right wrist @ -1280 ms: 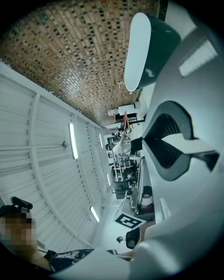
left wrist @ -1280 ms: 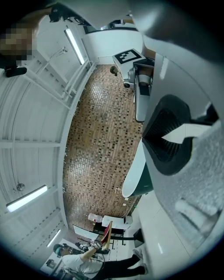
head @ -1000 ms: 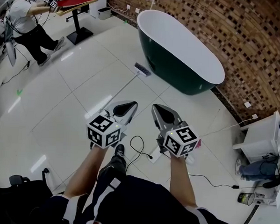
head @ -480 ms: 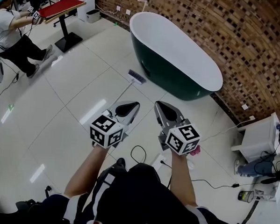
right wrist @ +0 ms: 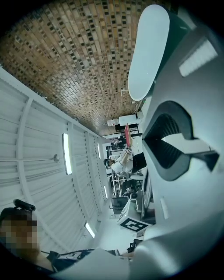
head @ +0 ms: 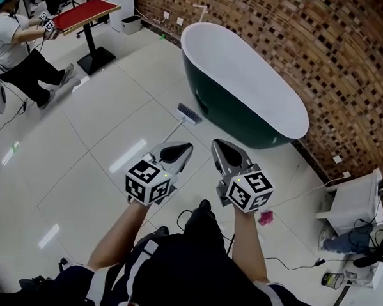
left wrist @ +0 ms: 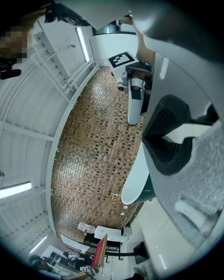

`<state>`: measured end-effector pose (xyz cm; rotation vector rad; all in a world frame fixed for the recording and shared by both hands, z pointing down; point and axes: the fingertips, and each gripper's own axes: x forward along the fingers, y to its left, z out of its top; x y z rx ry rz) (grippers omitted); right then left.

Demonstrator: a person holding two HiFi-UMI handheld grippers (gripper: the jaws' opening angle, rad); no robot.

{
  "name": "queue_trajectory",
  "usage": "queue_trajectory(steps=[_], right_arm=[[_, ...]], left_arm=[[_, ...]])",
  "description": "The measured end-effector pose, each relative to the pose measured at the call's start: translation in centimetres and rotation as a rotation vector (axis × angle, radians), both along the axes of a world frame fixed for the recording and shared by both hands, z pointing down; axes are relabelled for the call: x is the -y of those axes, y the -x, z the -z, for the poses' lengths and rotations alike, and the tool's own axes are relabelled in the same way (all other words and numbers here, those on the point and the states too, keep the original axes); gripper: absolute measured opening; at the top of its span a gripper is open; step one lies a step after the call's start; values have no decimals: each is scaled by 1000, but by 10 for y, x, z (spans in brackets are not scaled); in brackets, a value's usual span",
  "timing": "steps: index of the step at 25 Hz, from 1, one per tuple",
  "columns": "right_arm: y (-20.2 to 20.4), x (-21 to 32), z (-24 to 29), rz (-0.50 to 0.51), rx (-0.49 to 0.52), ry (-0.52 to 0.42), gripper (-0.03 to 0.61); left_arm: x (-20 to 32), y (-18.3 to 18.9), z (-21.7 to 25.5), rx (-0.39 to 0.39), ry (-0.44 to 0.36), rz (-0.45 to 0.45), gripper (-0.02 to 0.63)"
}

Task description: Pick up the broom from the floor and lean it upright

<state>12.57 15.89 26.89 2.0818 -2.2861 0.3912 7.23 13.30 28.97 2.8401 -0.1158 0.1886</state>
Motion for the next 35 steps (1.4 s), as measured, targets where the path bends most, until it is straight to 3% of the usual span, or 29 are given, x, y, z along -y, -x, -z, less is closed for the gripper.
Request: queue_trajectory(steps=[12,20,24,29,35], right_arm=[[-123,77,-8,169,49,-15,3],[-168,121,-25,366,65,9,3],[-152,149,-31,490,76,19,3],[-105,193,-46,612,64,45,3],[-53,243,-72,740,-32,127,3]], left_arm=[[68,-118,-4,50,-9,164,0],[108,-149,-12,100,-10,378,0],[127,-139,-11,110,18,478,0],[163,-86,-32,137,50,617,0],[216,-28,-58,102,85,753,0]])
